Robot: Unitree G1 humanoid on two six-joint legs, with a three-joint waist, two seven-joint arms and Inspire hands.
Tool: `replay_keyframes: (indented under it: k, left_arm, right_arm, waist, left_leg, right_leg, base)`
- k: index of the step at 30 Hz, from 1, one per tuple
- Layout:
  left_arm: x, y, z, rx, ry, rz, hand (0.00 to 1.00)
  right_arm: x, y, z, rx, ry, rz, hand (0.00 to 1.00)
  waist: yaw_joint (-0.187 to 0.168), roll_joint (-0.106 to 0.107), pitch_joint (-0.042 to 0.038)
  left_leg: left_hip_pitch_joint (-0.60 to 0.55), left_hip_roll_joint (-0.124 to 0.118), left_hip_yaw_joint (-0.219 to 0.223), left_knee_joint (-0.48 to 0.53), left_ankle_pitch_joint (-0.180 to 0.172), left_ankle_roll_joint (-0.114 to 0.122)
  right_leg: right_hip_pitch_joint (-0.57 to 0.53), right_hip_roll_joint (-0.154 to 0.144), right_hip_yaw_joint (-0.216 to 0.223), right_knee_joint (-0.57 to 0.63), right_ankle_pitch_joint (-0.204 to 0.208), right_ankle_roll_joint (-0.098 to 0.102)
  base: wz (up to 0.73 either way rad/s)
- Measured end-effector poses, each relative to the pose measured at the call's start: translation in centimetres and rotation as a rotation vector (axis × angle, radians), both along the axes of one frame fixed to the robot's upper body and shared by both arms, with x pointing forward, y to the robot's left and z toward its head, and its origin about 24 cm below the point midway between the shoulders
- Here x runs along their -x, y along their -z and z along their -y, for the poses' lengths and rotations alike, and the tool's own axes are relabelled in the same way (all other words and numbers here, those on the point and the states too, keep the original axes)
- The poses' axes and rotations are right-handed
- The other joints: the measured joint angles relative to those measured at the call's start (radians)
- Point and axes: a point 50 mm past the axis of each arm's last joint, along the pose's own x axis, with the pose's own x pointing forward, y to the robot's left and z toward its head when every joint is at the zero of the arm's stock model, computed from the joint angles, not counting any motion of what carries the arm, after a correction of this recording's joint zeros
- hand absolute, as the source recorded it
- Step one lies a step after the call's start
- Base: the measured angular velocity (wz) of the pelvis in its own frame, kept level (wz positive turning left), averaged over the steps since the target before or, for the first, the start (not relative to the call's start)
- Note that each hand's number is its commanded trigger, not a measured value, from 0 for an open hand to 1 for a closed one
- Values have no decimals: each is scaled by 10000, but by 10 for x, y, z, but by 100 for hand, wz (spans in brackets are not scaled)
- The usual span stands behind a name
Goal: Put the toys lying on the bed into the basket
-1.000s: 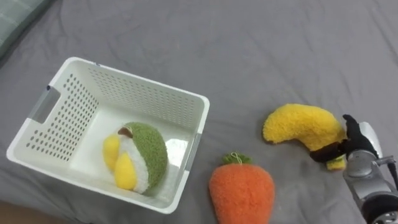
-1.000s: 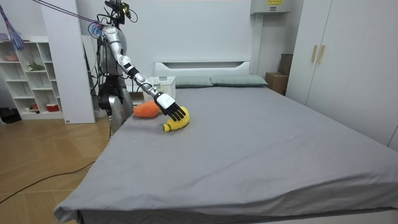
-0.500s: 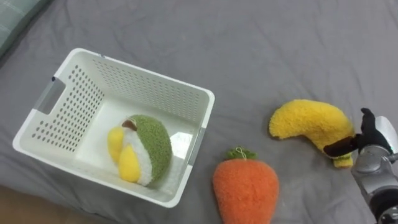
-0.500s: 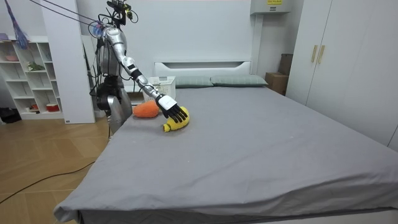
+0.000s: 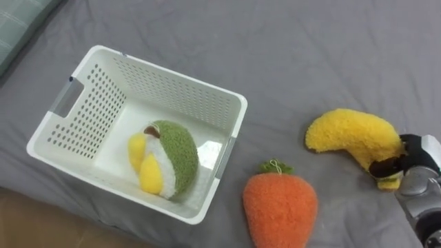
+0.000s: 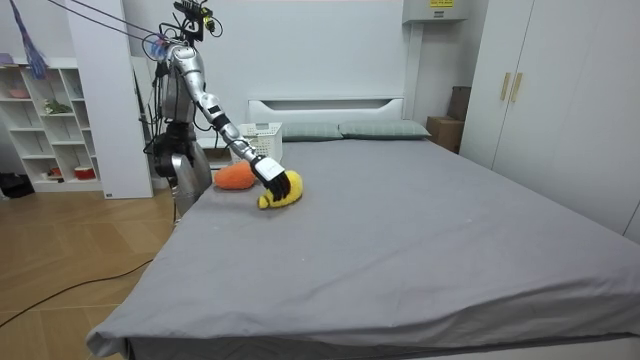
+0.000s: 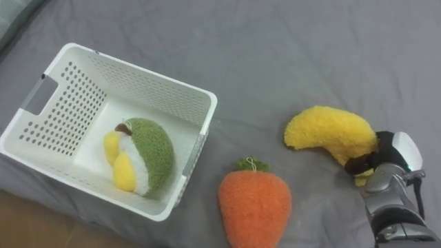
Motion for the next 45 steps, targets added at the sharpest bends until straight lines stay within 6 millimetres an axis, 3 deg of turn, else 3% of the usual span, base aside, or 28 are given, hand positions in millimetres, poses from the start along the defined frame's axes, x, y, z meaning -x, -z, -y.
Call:
replay_keyframes:
  k: [4,20,28,32,34,36,37,40,45]
  left_arm:
    - [0,0,2,207,-334,59,0]
    - [-1,0,3,319,-354,81,0]
    - [-3,-1,1,294,-303,212,0]
    - [-1,-1,-1,219,-484,337,0]
    - [1,-1,-2,193,-629,384,0]
    - [3,-2,-3,112,-662,485,0]
    - [3,-2,-3,120,-674,489,0]
    - [3,-2,-1,149,-738,518,0]
    - [13,0,1,197,-824,367,0]
  right_arm:
    - [2,1,3,36,100,-146,100]
    - [1,0,2,-121,44,-220,100]
    - [-17,-17,-5,58,-551,702,100]
    - [-34,-40,-19,278,-1468,2038,100]
    - [-38,-50,-27,411,-1975,2633,100]
    - [-34,-59,-38,478,-2653,3360,100]
    - [-33,-61,-41,461,-2826,3491,100]
    - [-29,-69,-56,362,-3686,3886,100]
    - [-12,-81,-75,320,-4900,4411,100]
  waist:
    - [-3,157,-80]
    - [-4,215,-67]
    - [-263,128,-35]
    - [-502,-100,0]
    - [-602,-256,-16]
    - [-818,-445,-121]
    - [-831,-466,-131]
    - [-865,-467,-155]
    - [-910,-336,-270]
  left_leg:
    - [-180,-26,-31,117,6,10]
    - [-241,-47,-29,130,99,47]
    - [194,-46,250,-147,163,63]
    - [866,-34,505,-470,172,61]
    - [1092,-30,558,-525,170,59]
    - [1407,-30,646,-580,166,56]
    - [1514,-27,658,-612,164,54]
    - [2089,-19,735,-863,159,58]
    - [2716,-8,808,-991,120,48]
  right_leg:
    - [-128,-36,-9,50,0,0]
    - [-295,-97,4,336,12,-18]
    - [-103,-112,217,379,6,-9]
    - [316,-91,499,333,-46,21]
    - [525,-80,542,282,-53,26]
    - [874,-63,568,141,-53,31]
    - [970,-61,568,138,-54,33]
    - [1383,-39,613,116,-62,51]
    - [1966,70,829,22,-65,69]
  base:
    - [2]
    - [0]
    - [-8]
    - [-21]
    - [-7]
    - [0]
    - [-6]
    - [-10]
    - [-8]
